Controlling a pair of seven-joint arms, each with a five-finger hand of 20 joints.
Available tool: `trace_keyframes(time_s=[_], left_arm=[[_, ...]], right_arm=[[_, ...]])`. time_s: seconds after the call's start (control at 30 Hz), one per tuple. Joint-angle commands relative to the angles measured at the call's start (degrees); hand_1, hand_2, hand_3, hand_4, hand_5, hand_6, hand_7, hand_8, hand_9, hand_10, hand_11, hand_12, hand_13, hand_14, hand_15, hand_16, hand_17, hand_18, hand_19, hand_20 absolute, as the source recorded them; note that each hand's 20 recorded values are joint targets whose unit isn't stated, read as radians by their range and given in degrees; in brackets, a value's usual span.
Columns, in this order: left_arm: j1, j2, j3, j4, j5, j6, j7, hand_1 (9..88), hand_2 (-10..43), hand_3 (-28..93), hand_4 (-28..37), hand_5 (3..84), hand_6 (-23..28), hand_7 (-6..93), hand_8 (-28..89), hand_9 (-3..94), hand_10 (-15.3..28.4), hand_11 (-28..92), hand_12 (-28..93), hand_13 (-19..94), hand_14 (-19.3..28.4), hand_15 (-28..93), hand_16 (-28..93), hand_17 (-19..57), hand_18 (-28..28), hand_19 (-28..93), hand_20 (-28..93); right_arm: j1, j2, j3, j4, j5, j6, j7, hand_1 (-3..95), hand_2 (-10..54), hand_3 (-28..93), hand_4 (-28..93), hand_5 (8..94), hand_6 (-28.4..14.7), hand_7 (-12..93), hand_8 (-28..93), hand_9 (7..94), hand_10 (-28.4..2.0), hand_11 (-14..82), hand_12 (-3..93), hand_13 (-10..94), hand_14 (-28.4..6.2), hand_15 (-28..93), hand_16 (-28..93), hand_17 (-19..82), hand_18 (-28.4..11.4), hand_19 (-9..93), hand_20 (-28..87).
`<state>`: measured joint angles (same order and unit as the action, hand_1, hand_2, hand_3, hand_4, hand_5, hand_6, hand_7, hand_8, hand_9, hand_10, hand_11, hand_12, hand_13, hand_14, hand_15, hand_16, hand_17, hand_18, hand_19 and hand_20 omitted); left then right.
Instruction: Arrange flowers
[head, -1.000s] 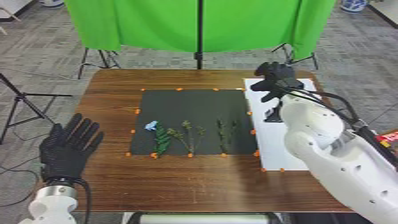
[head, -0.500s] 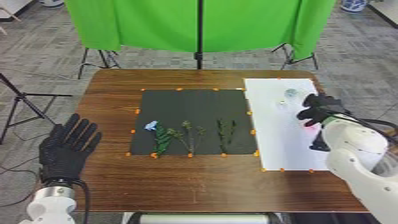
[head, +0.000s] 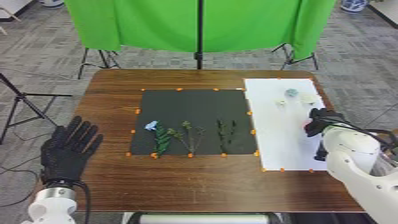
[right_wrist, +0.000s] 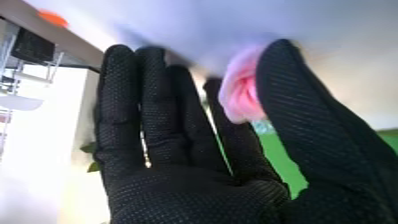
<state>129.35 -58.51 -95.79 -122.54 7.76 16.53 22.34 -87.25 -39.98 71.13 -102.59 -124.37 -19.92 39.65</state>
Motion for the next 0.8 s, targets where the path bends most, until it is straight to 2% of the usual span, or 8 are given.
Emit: trace_keyframes(time_s=[0.03,0.1,0.27,0.4,0.53,0.6,0.67,0.8], left_arm=[[1.2,-0.6,0.45,0.22,-0.43,0.91,-0.36,32.3,11.1,74,-28.2,44.9,7.0,17.2,-10,41.0,14.7,27,12,32,14.0,42,-6,-3.7,14.2,35,14],[1.4,-0.54,0.35,0.15,-0.53,0.82,-0.29,32.2,11.2,74,-28.3,45.0,6.9,17.2,-10,41.1,14.7,27,12,32,14.0,42,-6,-3.7,14.2,35,14],[1.7,-0.6,0.33,0.09,-0.47,0.68,-0.35,32.1,11.4,74,-28.3,45.0,6.9,17.2,-10,41.1,14.7,27,12,32,14.0,42,-6,-3.7,14.2,35,13],[1.9,-0.63,0.33,0.02,-0.65,0.67,-0.46,31.9,11.9,74,-28.3,45.1,6.9,17.3,-10,41.2,14.8,27,13,32,14.0,42,-6,-3.7,14.2,35,13],[1.7,-0.53,0.36,-0.01,-0.19,0.2,-0.55,31.6,12.3,74,-28.3,45.1,6.9,17.4,-10,41.2,14.8,27,13,32,14.1,42,-6,-3.7,14.2,35,14],[1.9,-0.68,0.1,0.25,0.31,-0.59,-1.65,31.4,12.3,74,-28.3,45.1,6.9,17.3,-10,41.2,14.8,27,13,32,14.1,42,-6,-3.7,14.2,35,13],[2.3,-0.85,-0.02,0.14,0.24,-0.53,-1.59,31.1,12.3,74,-28.3,45.0,7.0,17.0,-10,41.1,14.8,27,13,32,14.1,42,-6,-3.7,14.2,35,13],[1.6,-0.85,0.2,0.4,1.94,-0.28,-2.19,30.6,12.2,74,-28.3,44.7,7.0,16.8,-10,40.7,14.7,27,13,32,14.1,42,-6,-3.8,14.2,35,13]], right_arm=[[-1.8,-0.1,-0.7,1.2,-1.0,4.5,0.3,53.4,-1.4,69,-28,61.5,-3.2,23,-2,67.5,-14.4,21.0,28.6,55,-13.2,48,20,24,-22.3,68,24],[-2.0,0.0,-0.8,1.1,-1.3,6.1,0.1,56.8,-0.9,65,-28,65.7,-2.0,28,2,72.5,-12.8,19.0,34.7,58,-11.6,45,26,25,-21.8,67,26],[-2.4,0.4,-1.1,0.2,-1.7,10.0,-0.6,58.1,0.1,64,-28,67.9,-1.3,32,5,75.4,-11.9,19.0,35.7,60,-10.3,44,28,25,-21.6,67,26],[-0.9,0.9,-3.1,0.0,-2.1,15.5,-1.0,59.4,0.2,62,-28,67.9,-1.3,33,5,75.8,-11.7,17.9,35.8,60,-9.6,42,29,25,-21.2,66,26],[0.0,0.7,-3.2,-1.3,-1.9,17.4,-1.0,60.0,0.5,61,-28,68.0,-1.2,33,5,76.2,-11.1,16.7,35.4,61,-9.4,41,30,25,-20.9,65,25],[2.0,0.3,-4.0,-1.7,-0.5,17.7,-0.8,59.7,0.4,62,-28,68.4,-1.0,33,5,76.7,-10.9,16.1,35.1,61,-9.4,40,30,25,-20.9,64,25],[4.9,-0.2,-5.8,-2.1,-0.3,19.0,-1.1,59.6,0.3,63,-28,68.7,-0.9,33,4,77.1,-10.8,15.6,34.6,61,-9.3,40,30,25,-20.9,64,25],[10.0,-1.0,-9.7,-4.1,-0.6,20.4,-2.5,59.2,0.1,63,-28,68.9,-0.8,32,4,77.5,-10.8,15.2,33.9,62,-9.2,39,30,25,-21.0,64,25]])
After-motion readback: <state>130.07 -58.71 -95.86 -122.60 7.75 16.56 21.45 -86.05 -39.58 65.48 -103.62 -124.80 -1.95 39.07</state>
